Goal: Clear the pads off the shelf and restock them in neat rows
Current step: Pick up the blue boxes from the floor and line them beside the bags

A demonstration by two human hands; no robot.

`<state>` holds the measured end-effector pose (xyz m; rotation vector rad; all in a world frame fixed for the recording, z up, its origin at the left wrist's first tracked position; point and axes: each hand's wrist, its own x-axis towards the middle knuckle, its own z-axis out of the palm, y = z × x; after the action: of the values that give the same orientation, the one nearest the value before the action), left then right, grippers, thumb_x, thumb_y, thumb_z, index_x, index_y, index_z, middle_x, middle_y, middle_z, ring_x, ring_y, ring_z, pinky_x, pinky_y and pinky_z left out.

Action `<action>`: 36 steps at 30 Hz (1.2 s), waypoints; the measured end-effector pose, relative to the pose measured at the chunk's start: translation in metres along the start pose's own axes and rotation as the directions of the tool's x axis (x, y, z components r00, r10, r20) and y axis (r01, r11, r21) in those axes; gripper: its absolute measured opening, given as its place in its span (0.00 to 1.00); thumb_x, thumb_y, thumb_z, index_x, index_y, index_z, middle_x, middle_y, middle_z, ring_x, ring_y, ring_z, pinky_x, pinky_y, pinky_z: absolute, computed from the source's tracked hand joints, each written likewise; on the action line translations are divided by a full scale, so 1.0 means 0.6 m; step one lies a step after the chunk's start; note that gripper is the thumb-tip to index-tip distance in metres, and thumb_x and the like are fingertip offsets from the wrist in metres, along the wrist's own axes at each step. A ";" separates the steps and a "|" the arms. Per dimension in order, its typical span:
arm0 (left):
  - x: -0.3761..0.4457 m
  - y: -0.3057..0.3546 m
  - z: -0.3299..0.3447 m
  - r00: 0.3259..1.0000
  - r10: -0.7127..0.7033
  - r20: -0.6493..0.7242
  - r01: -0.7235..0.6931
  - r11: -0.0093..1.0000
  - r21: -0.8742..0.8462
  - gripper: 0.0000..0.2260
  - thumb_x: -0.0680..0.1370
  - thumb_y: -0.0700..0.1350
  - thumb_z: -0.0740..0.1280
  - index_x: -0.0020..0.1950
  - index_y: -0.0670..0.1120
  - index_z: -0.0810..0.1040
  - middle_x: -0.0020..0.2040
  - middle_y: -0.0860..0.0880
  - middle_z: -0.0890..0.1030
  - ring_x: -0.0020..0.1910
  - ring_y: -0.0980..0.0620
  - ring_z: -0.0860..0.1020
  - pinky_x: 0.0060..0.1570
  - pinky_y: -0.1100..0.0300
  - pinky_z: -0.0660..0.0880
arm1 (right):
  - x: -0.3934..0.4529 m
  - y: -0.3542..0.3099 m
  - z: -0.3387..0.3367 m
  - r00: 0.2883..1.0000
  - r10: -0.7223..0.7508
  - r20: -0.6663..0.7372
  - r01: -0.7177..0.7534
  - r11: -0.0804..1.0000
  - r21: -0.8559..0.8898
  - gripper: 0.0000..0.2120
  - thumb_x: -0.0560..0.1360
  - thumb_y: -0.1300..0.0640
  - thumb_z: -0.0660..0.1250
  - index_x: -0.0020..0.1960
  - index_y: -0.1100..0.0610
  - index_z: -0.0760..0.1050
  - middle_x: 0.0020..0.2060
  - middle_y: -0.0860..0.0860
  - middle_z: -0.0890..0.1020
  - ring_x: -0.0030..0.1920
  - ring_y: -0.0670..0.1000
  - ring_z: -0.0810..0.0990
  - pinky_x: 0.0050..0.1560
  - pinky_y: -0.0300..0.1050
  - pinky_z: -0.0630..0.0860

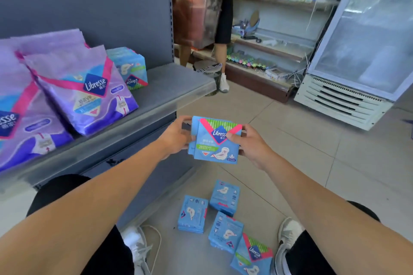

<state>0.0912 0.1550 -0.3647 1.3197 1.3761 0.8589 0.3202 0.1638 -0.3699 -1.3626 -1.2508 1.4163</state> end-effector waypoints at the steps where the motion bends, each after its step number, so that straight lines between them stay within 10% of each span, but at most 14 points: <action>1: 0.000 0.018 -0.010 0.999 0.033 -0.011 -0.033 0.999 0.021 0.23 0.78 0.32 0.65 0.69 0.49 0.65 0.56 0.44 0.78 0.54 0.46 0.80 0.50 0.50 0.81 | 0.004 -0.019 0.005 1.000 -0.017 -0.008 0.017 1.000 -0.008 0.14 0.75 0.57 0.72 0.55 0.56 0.70 0.54 0.55 0.82 0.47 0.53 0.84 0.44 0.49 0.80; 6: -0.001 0.101 -0.051 0.999 0.039 0.011 -0.038 0.995 -0.094 0.18 0.81 0.42 0.61 0.70 0.50 0.62 0.59 0.45 0.78 0.55 0.45 0.80 0.56 0.51 0.78 | 0.026 -0.117 0.034 0.991 -0.129 -0.016 0.128 0.988 -0.083 0.17 0.75 0.57 0.72 0.59 0.57 0.69 0.55 0.55 0.82 0.47 0.53 0.84 0.47 0.50 0.81; 15: -0.003 0.162 -0.126 0.982 0.173 -0.077 -0.148 0.956 0.252 0.32 0.78 0.41 0.68 0.76 0.50 0.53 0.57 0.55 0.77 0.51 0.60 0.79 0.48 0.63 0.79 | 0.072 -0.217 0.105 0.937 -0.344 0.052 0.345 0.898 -0.272 0.22 0.77 0.54 0.69 0.66 0.54 0.65 0.51 0.49 0.80 0.45 0.47 0.83 0.44 0.46 0.81; 30: 0.016 0.172 -0.257 0.865 0.188 -0.466 0.058 0.884 0.464 0.30 0.72 0.49 0.75 0.69 0.46 0.65 0.63 0.44 0.76 0.58 0.44 0.78 0.54 0.44 0.79 | 0.171 -0.281 0.223 0.832 -0.439 0.340 0.551 0.724 -0.414 0.19 0.78 0.55 0.66 0.66 0.46 0.65 0.57 0.48 0.79 0.55 0.49 0.80 0.54 0.53 0.79; 36: 0.051 0.186 -0.273 0.839 0.233 -0.492 0.178 0.737 0.652 0.33 0.78 0.47 0.69 0.77 0.45 0.56 0.60 0.41 0.77 0.58 0.42 0.76 0.53 0.53 0.72 | 0.225 -0.296 0.248 0.802 -0.432 0.413 0.593 0.664 -0.456 0.19 0.80 0.56 0.65 0.68 0.50 0.63 0.56 0.46 0.76 0.51 0.45 0.76 0.34 0.27 0.70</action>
<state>-0.0332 0.2250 -0.2242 1.7179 2.2960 0.8128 0.1424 0.3120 -0.2343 -1.0285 -2.1780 0.8514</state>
